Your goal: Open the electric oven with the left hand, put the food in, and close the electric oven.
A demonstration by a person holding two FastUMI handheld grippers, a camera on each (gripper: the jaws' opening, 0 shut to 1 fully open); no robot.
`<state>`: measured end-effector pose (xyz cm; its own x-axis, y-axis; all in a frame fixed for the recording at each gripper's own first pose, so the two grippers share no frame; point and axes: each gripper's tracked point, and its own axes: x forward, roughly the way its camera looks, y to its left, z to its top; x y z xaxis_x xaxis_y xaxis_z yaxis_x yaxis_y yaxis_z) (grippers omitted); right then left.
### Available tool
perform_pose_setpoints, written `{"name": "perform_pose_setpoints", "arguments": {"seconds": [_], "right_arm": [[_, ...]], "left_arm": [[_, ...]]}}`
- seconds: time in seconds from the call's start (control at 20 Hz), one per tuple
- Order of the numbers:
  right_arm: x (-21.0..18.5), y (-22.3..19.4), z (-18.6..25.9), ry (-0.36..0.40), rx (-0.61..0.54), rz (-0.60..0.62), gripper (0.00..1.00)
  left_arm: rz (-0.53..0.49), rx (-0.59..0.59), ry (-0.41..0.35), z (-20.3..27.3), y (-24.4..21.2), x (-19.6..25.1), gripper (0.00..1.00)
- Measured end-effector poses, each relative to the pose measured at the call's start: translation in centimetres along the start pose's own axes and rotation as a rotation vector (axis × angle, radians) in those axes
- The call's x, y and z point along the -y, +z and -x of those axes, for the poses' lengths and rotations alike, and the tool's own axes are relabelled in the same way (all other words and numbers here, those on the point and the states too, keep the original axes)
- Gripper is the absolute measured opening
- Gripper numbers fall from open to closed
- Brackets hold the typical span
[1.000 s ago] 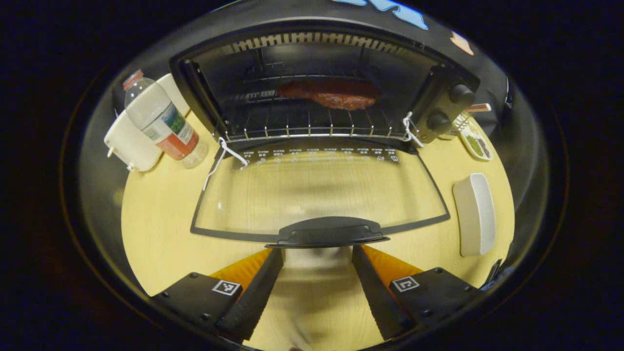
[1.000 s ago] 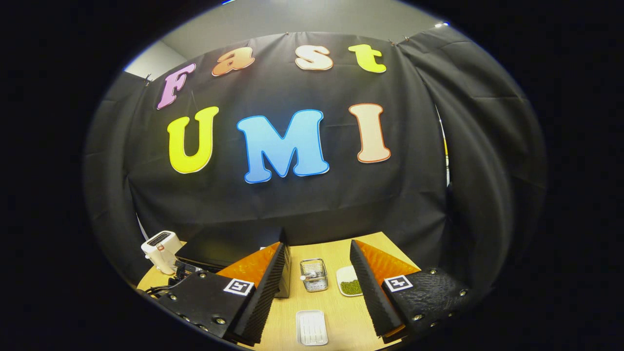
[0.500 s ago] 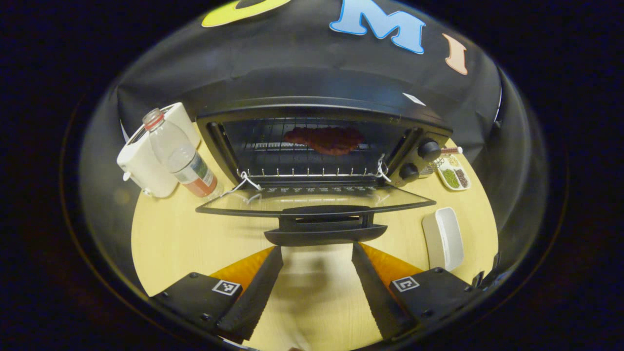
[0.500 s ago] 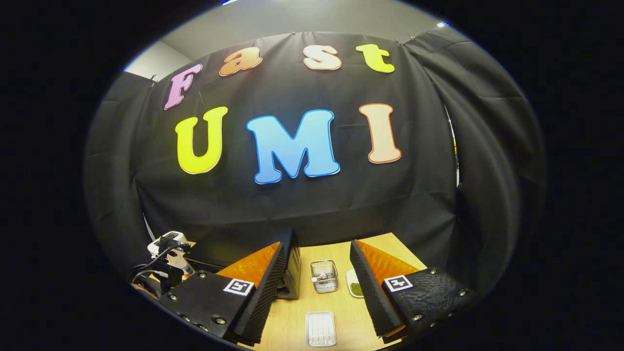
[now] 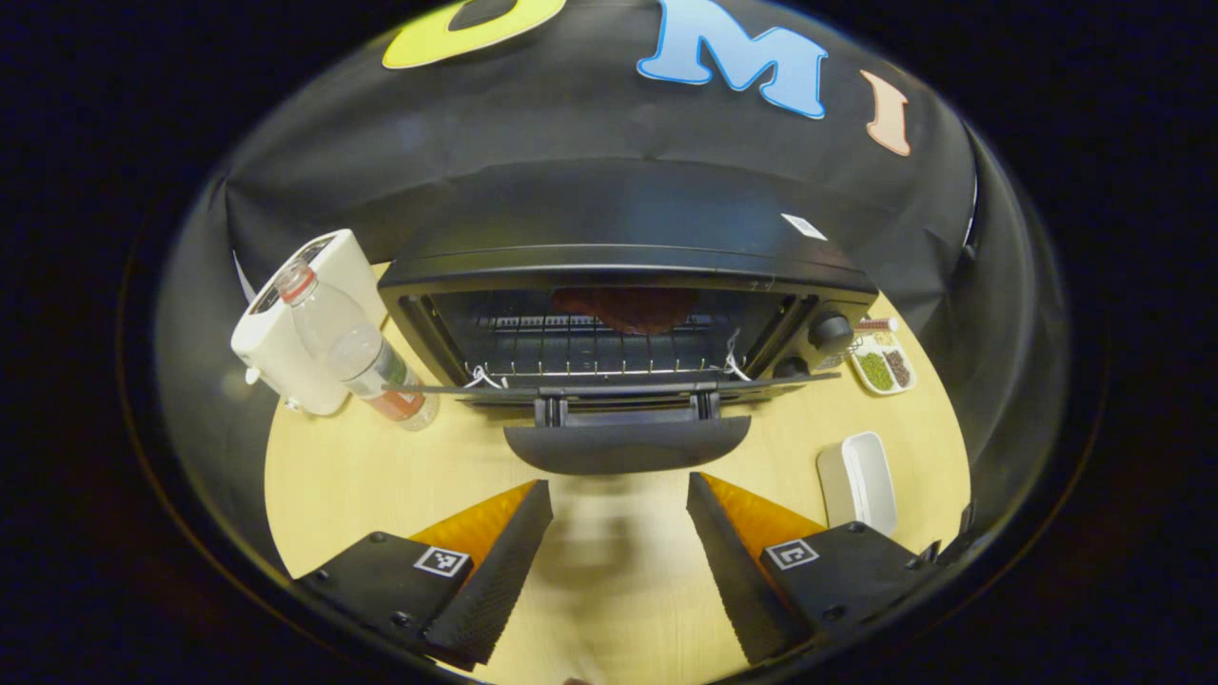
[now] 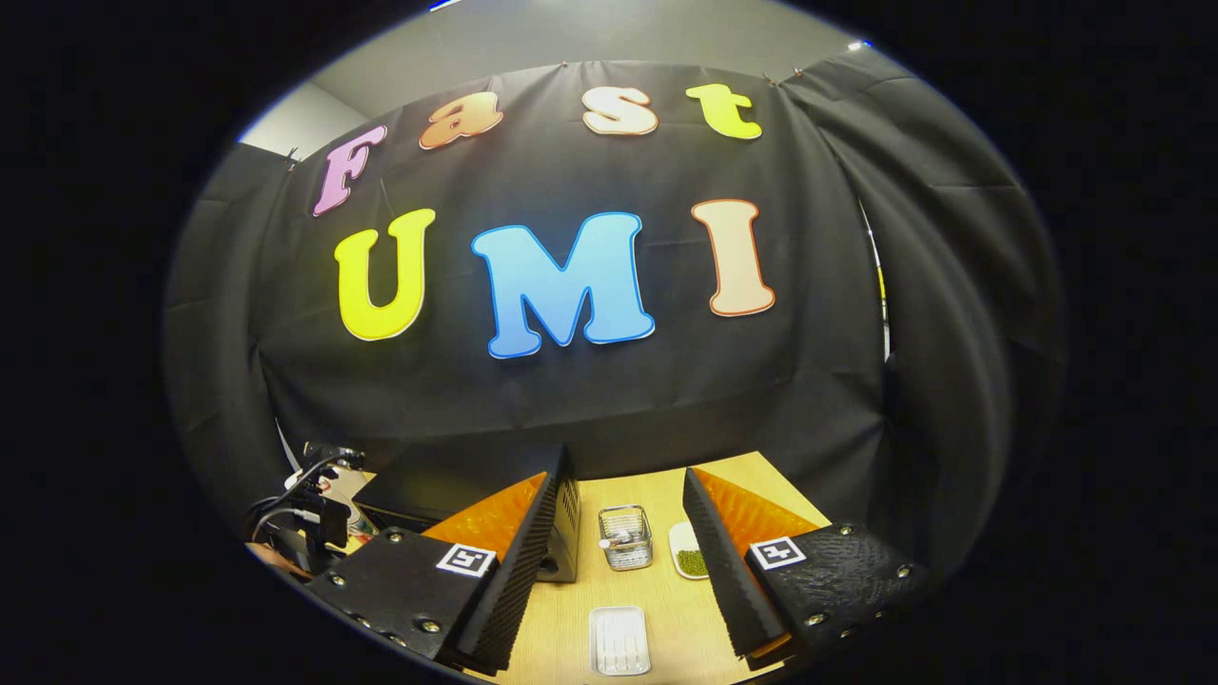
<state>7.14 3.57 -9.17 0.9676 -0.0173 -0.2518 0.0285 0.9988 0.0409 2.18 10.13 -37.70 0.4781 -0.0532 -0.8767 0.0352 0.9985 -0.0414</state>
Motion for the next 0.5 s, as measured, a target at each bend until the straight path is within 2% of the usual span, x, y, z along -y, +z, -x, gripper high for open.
{"name": "perform_pose_setpoints", "arguments": {"seconds": [0.05,0.25,0.3,0.4,0.45,0.5], "right_arm": [[0.1,-0.1,0.1,-0.002,-0.001,0.001,0.82],[0.7,-0.2,0.3,0.000,-0.003,0.002,0.82],[0.8,0.0,0.3,0.002,-0.001,0.001,0.82],[0.8,0.2,0.5,0.011,0.002,0.002,0.82],[0.9,0.3,0.4,0.017,0.007,0.005,0.82],[1.0,0.5,0.4,0.020,0.013,0.012,0.82]], "left_arm": [[-0.002,0.008,0.000,0.0,0.4,0.0,0.97],[-0.011,0.049,0.006,0.9,1.8,0.3,0.97],[-0.012,0.070,0.005,1.4,2.4,0.6,1.00],[-0.015,0.133,-0.002,3.0,3.8,1.5,0.97],[-0.016,0.179,-0.005,4.0,4.7,2.1,1.00],[-0.016,0.234,-0.003,5.3,5.7,2.6,0.97]]}}
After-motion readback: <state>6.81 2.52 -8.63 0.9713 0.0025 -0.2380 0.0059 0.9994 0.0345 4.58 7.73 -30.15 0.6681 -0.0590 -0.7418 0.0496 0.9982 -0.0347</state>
